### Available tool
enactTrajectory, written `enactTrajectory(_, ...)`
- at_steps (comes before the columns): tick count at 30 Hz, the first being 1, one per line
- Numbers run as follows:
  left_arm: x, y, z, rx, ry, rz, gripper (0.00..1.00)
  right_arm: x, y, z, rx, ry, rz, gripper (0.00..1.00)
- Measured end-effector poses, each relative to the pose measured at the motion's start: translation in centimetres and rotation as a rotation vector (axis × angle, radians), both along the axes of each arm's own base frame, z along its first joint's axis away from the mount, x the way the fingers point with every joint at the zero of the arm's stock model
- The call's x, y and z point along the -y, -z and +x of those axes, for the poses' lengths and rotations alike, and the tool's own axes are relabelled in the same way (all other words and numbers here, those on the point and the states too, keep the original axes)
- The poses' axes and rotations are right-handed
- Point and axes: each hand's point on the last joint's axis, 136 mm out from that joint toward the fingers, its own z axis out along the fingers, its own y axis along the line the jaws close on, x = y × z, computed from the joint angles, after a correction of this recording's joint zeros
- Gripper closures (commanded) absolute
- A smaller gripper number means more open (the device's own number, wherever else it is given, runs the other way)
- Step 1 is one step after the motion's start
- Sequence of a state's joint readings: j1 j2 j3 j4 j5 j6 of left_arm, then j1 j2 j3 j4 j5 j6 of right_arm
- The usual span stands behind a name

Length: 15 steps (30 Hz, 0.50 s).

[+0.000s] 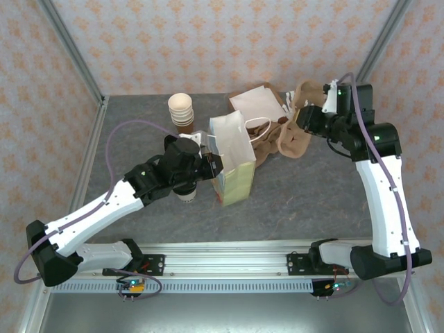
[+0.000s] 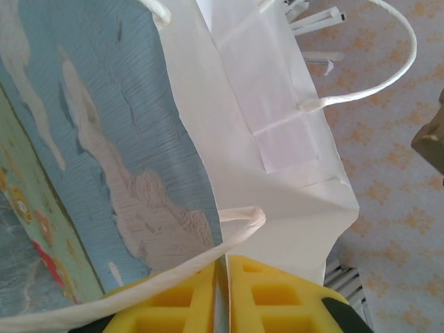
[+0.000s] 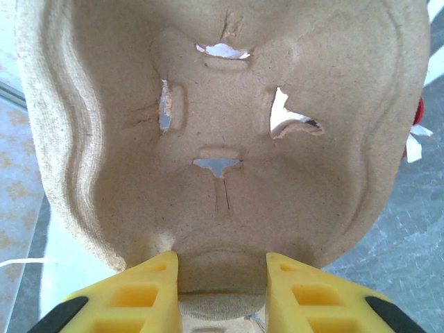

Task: Pack the takeout coffee

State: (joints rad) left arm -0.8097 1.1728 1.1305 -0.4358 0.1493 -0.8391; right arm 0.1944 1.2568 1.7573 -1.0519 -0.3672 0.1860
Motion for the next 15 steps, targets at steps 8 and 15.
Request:
enactTrajectory(8, -0.3, 0.1, 0.0, 0.016, -0.013, 0.038, 0.64, -5.0, -3.0, -0.3, 0.061, -0.170, -0.002, 0.70)
enactTrajectory(15, -2.1, -1.6, 0.7, 0.081, -0.060, 0.131, 0.43, -10.7, -3.0, -0.4, 0.053, -0.331, -0.035, 0.70)
